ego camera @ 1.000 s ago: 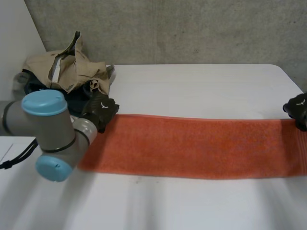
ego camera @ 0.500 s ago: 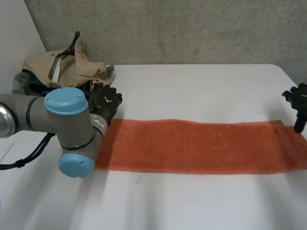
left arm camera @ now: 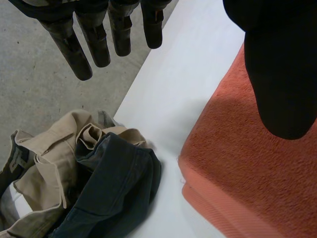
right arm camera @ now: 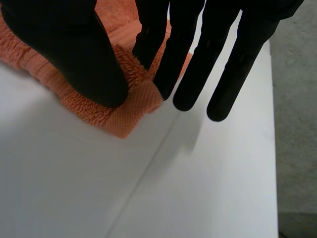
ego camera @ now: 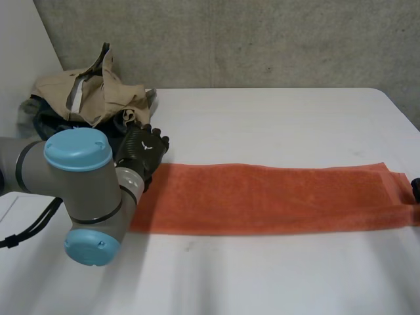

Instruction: Fold the laundry.

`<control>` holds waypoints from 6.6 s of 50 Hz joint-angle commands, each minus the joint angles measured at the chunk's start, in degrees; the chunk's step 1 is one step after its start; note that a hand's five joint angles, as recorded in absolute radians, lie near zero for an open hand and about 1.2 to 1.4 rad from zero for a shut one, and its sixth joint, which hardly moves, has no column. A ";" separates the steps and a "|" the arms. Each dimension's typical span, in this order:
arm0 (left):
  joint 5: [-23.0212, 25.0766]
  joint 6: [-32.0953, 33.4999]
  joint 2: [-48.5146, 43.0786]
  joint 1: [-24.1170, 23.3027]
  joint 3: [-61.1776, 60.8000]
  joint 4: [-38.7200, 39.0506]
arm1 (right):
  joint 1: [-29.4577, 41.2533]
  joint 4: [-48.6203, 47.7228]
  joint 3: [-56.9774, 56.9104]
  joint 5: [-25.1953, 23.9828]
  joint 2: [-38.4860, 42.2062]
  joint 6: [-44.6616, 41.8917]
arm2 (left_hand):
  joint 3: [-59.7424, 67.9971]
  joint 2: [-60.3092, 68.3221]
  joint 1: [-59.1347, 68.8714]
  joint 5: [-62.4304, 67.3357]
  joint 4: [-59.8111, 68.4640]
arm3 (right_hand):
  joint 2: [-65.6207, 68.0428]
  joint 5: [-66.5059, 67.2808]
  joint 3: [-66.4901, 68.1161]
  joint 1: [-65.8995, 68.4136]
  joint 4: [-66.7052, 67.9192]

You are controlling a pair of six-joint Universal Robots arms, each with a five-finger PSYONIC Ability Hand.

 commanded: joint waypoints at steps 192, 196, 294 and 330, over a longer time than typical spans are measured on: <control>31.05 -27.20 7.96 -8.77 14.58 -18.21 | 46.54 -20.71 -0.76 16.48 2.57 46.19 | 1.52 1.62 3.24 2.04 2.07 | 13.66 15.73 14.37 15.90 14.32; 31.05 -27.29 8.23 -8.60 14.76 -18.21 | 40.48 -20.89 -5.68 16.48 4.76 43.20 | 1.52 1.62 3.24 2.04 2.07 | 13.66 15.73 14.37 15.90 14.32; 28.58 -1.18 -33.78 31.57 51.05 -2.04 | 25.00 -11.22 10.57 1.63 -12.19 8.83 | 10.43 10.53 12.15 10.95 10.98 | -56.34 -54.27 -55.63 -54.10 -55.68; 23.66 -24.28 6.81 6.09 19.24 13.69 | 23.95 -11.84 14.17 2.59 -17.72 10.93 | 66.09 66.19 67.81 66.61 66.64 | -56.34 -54.27 -55.63 -54.10 -55.68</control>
